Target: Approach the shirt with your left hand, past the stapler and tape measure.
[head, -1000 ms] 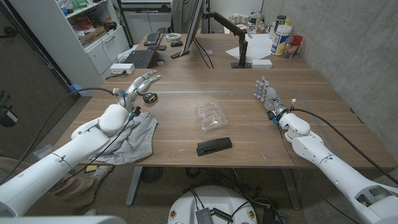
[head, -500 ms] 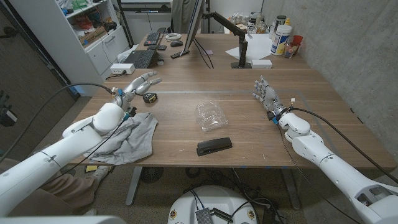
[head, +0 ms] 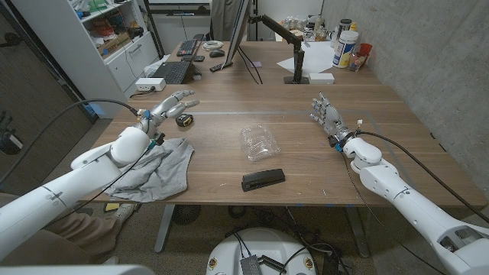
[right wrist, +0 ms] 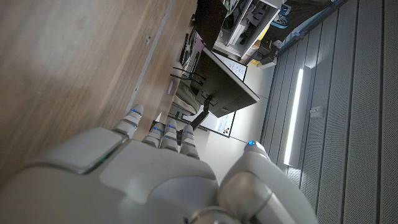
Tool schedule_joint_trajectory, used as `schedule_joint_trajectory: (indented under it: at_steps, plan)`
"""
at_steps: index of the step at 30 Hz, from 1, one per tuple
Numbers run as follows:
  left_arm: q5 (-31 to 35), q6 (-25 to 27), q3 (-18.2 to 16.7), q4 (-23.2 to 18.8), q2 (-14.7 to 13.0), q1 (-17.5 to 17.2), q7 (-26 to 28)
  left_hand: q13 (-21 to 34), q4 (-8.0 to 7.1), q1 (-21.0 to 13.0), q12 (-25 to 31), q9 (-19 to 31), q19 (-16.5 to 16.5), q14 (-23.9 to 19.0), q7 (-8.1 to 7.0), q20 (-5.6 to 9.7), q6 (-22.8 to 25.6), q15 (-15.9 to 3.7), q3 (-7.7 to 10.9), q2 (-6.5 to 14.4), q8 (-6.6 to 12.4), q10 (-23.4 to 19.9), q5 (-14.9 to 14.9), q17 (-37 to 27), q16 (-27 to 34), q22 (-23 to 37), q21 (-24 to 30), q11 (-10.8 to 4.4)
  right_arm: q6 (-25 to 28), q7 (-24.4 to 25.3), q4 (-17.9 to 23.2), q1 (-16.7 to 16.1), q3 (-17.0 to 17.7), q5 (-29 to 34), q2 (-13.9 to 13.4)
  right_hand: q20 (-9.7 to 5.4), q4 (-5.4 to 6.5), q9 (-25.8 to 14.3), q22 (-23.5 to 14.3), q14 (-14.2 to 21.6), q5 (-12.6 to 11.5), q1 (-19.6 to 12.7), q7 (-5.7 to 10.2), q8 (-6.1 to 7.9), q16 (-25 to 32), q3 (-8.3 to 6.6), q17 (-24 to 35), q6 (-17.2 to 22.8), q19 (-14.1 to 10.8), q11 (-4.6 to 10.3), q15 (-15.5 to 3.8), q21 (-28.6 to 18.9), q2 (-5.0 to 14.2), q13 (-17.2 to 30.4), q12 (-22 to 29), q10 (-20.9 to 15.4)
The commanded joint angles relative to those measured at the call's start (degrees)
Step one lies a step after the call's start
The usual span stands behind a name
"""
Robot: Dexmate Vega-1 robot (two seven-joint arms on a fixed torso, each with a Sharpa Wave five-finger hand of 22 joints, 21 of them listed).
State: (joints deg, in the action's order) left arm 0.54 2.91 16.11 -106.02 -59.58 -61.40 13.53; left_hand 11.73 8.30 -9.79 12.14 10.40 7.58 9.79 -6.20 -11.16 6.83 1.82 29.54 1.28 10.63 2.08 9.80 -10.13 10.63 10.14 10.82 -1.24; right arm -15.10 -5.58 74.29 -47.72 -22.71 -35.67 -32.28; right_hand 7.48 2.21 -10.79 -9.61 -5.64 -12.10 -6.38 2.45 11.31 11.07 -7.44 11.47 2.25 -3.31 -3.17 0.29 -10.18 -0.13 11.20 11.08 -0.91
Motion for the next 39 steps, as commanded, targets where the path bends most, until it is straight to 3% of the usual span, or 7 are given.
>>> schedule_joint_trajectory:
  at_steps: [1, 8, 17, 20, 23, 39]
  plan:
    - [3.67, -4.74, -0.33, 1.43, 1.06, -1.84, 3.86, -0.06, 0.37, -0.9, 1.25, 0.16, -2.26, 1.69, -0.96, 0.47, 2.54, -1.18, 0.11, 0.1, 0.92, -2.04, 0.43, -0.11, 0.61, -0.05, 0.9, -0.81, -0.27, -0.92, -0.9, 0.42, -0.1, 0.02, -0.16, -0.01, -0.15, -0.22, -0.15, -0.43, 0.21, -0.06, 0.28, 0.01, 0.25, -0.14, 0.0, 0.12, 0.41, 0.17, -0.06, -0.41, 0.69, 0.06, 0.37, 0.17]
    - [5.46, -4.43, -0.83, 0.56, -0.03, -3.48, 3.58, -0.08, 0.46, -1.03, 1.25, 0.14, -2.79, 1.26, -1.45, 0.61, 2.22, -1.59, 0.05, -0.1, 0.68, -2.09, 0.37, -0.1, 0.64, -0.06, 0.99, -0.91, -0.44, -0.99, -1.06, 0.4, -0.13, 0.02, -0.05, 0.0, -0.18, -0.22, -0.15, -0.45, 0.22, -0.07, 0.23, -0.01, 0.27, -0.14, -0.01, 0.09, 0.41, 0.18, -0.03, -0.44, 0.74, 0.05, 0.38, 0.18]
    - [6.61, -4.49, -1.34, 0.83, 0.84, -4.47, 4.81, -0.09, 0.55, -1.14, 1.21, 0.13, -2.58, 1.3, -1.81, 0.63, 2.0, -1.63, -0.06, -0.39, 0.52, -2.05, 0.25, -0.1, 0.49, -0.07, 0.79, -1.03, -0.42, -0.58, -0.79, -0.02, -0.19, 0.15, -0.04, 0.01, -0.22, -0.22, -0.14, -0.48, 0.23, -0.07, 0.27, 0.0, 0.28, -0.11, -0.02, 0.12, 0.41, 0.17, -0.07, -0.47, 0.75, 0.05, 0.42, 0.12]
    - [6.41, -3.63, -2.63, -0.35, 0.02, -7.02, 5.33, -0.09, 0.57, -1.17, 1.14, 0.13, -2.52, 1.35, -1.81, 0.75, 1.8, -1.71, -0.11, -0.49, 0.42, -1.88, 0.22, -0.1, 0.44, -0.07, 0.73, -1.08, -0.83, -0.38, -0.59, -0.26, -0.19, 0.36, -0.02, -0.02, -0.24, -0.22, -0.14, -0.47, 0.23, -0.07, 0.25, -0.01, 0.29, -0.1, -0.03, 0.1, 0.39, 0.14, -0.14, -0.48, 0.75, 0.05, 0.42, 0.12]
    - [6.5, -3.56, -2.78, -0.38, 0.18, -7.11, 5.22, -0.09, 0.59, -1.2, 1.11, 0.13, -1.38, 1.46, -1.82, 0.22, 1.65, -1.68, -0.2, -0.7, 0.34, -1.84, 0.15, -0.11, 0.33, -0.07, 0.24, -0.97, -0.87, -0.39, -0.61, -0.25, -0.19, 0.37, -0.01, -0.05, -0.26, -0.22, -0.14, -0.57, 0.24, -0.07, 0.25, -0.01, 0.26, -0.09, -0.03, 0.09, 0.38, 0.34, -0.1, -0.49, 0.74, 0.05, 0.37, 0.25]
    - [5.58, -3.96, -5.8, -2.3, 0.22, -12.76, 6.37, -0.1, 0.46, -0.84, 0.83, 0.11, -1.3, 1.78, -2.27, 0.64, 0.33, -1.7, -0.75, -1.53, -0.14, -1.16, 0.05, -0.16, 0.15, -0.05, 0.22, -1.08, -0.11, -0.13, -0.09, -0.9, -0.29, 0.13, -0.16, 0.05, -0.31, -0.22, -0.15, -1.2, 0.26, 0.0, 0.7, -0.26, 0.14, -0.03, 0.0, -0.63, 0.63, 1.11, -0.3, -0.45, 0.83, 0.07, 0.14, 1.04]
